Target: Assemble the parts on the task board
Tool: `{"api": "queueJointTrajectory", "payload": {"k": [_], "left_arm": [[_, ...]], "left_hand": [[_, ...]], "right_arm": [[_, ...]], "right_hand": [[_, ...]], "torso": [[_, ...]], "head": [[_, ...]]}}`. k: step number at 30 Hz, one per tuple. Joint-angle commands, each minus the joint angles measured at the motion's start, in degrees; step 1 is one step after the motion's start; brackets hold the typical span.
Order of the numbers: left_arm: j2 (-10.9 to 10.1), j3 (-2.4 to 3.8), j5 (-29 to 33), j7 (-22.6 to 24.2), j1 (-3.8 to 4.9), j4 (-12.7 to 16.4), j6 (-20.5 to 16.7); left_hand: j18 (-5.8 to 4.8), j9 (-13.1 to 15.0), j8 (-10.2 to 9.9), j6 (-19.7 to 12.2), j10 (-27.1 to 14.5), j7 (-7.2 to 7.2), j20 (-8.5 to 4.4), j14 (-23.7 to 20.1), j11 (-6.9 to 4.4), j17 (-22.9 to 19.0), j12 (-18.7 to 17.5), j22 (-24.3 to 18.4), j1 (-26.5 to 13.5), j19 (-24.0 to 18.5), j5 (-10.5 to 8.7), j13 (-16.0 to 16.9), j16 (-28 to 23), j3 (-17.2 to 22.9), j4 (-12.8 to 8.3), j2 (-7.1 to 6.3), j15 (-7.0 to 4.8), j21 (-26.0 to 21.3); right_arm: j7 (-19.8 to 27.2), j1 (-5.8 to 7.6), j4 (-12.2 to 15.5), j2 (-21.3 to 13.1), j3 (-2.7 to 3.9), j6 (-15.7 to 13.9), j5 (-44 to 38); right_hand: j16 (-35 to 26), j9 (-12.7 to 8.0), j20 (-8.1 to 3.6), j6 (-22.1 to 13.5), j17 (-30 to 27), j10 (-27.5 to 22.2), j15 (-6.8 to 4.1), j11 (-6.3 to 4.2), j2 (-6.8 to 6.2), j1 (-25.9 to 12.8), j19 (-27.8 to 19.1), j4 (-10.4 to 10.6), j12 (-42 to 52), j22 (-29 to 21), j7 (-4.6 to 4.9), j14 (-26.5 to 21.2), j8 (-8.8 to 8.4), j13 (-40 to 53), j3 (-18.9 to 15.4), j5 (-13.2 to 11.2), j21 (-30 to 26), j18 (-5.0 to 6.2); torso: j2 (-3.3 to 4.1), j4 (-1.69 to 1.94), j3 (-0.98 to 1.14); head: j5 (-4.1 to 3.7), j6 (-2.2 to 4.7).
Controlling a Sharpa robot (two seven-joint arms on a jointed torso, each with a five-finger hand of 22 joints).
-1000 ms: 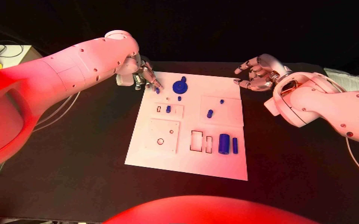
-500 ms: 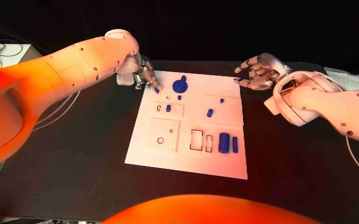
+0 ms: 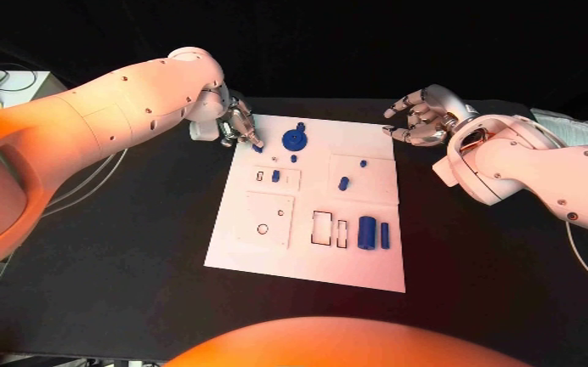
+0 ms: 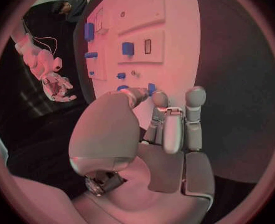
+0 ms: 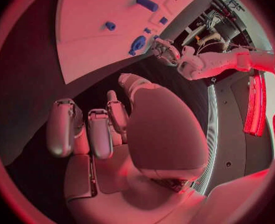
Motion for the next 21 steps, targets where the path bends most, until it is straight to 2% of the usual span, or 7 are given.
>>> {"api": "queueJointTrajectory", "payload": {"k": [1,4,7,9,14,21], "left_arm": [[-0.9,0.07,3.5,0.0,0.03,1.6,-0.9],[-2.1,0.11,4.3,0.1,0.05,3.6,-1.9],[-3.7,0.13,6.0,0.1,0.09,6.1,-2.5],[-4.8,0.14,7.0,0.1,0.11,7.9,-3.0],[-7.2,-0.03,7.6,0.3,0.1,12.0,-4.8],[-10.6,-0.93,4.4,0.8,-0.13,18.2,-9.8]], "left_hand": [[-0.53,3.3,2.9,0.3,0.9,-0.4,-0.07,2.3,-0.03,2.8,0.5,1.1,-1.3,0.7,0.43,0.7,0.4,8.0,-7.3,-0.74,-0.43,0.6],[-0.87,3.5,3.5,0.9,2.5,-0.69,-0.4,2.9,-0.38,4.1,1.4,3.2,-2.8,2.1,0.76,2.1,0.9,11.0,-8.9,-1.93,-0.76,1.9],[-1.15,3.6,4.0,1.6,3.8,-1.0,-0.67,3.3,-0.69,5.0,1.9,4.9,-4.6,3.1,1.15,3.1,1.3,13.2,-10.2,-2.72,-1.06,2.8],[-1.28,3.6,4.1,1.9,4.3,-1.14,-0.79,3.4,-0.82,5.3,2.2,5.6,-5.4,3.6,1.55,3.7,1.4,14.0,-10.8,-3.04,-1.19,3.2],[-1.43,3.7,4.4,2.4,5.2,-1.34,-0.98,3.5,-1.03,5.6,2.6,6.5,-6.5,4.1,2.2,4.5,1.5,15.1,-11.7,-3.51,-1.38,3.7],[-1.63,3.7,4.7,3.2,6.7,-1.67,-1.27,3.8,-1.36,6.3,3.5,7.8,-7.9,4.8,3.48,6.2,1.7,16.4,-13.0,-4.18,-1.67,4.4]], "right_arm": [[0.5,-0.02,0.1,0.0,0.01,0.2,-0.4],[0.5,-0.02,0.1,-0.1,0.01,0.2,-0.4],[0.5,-0.02,0.1,-0.2,0.01,0.2,-0.4],[0.5,-0.02,0.1,-0.3,0.01,0.1,-0.4],[0.5,-0.02,0.1,-0.4,0.01,0.1,-0.4],[0.5,-0.03,0.0,-0.5,0.0,0.1,-0.1]], "right_hand": [[-0.3,0.0,0.0,-0.2,5.7,-0.2,-0.3,-0.06,-0.25,-0.2,-0.2,0.0,0.0,6.4,0.04,3.1,0.19,0.1,0.2,0.2,-0.1,1.08],[-0.3,0.0,0.0,-0.2,5.6,-0.2,-0.3,-0.06,-0.26,-0.2,-0.2,0.0,-0.1,6.4,0.04,3.1,0.22,0.0,0.3,0.2,-0.2,1.09],[-0.3,0.0,0.0,-0.2,5.6,-0.2,-0.3,-0.06,-0.26,-0.2,-0.2,0.0,-0.1,6.4,0.04,3.1,0.22,0.0,0.3,0.2,-0.2,1.09],[-0.3,0.0,0.0,-0.2,5.6,-0.2,-0.3,-0.06,-0.26,-0.2,-0.2,0.0,-0.1,6.4,0.04,3.1,0.22,0.0,0.3,0.2,-0.2,1.09],[-0.3,0.0,0.0,-0.2,5.6,-0.2,-0.3,-0.06,-0.26,-0.2,-0.2,0.0,-0.1,6.4,0.04,3.1,0.22,0.0,0.3,0.2,-0.2,1.09],[-0.3,0.0,0.0,-0.2,5.6,-0.2,-0.3,-0.06,-0.26,-0.2,-0.2,0.0,-0.1,6.4,0.04,3.1,0.22,0.0,0.3,0.2,-0.2,1.09]], "torso": [[-0.17,0.09,0.11],[-0.19,0.1,0.12],[-0.37,0.18,0.22],[-0.48,0.25,0.32],[-0.74,0.35,0.4],[-1.28,0.71,0.44]], "head": [[0.05,-0.06],[0.07,-0.04],[0.12,-0.19],[0.17,-0.25],[0.24,-0.34],[0.38,-0.71]]}}
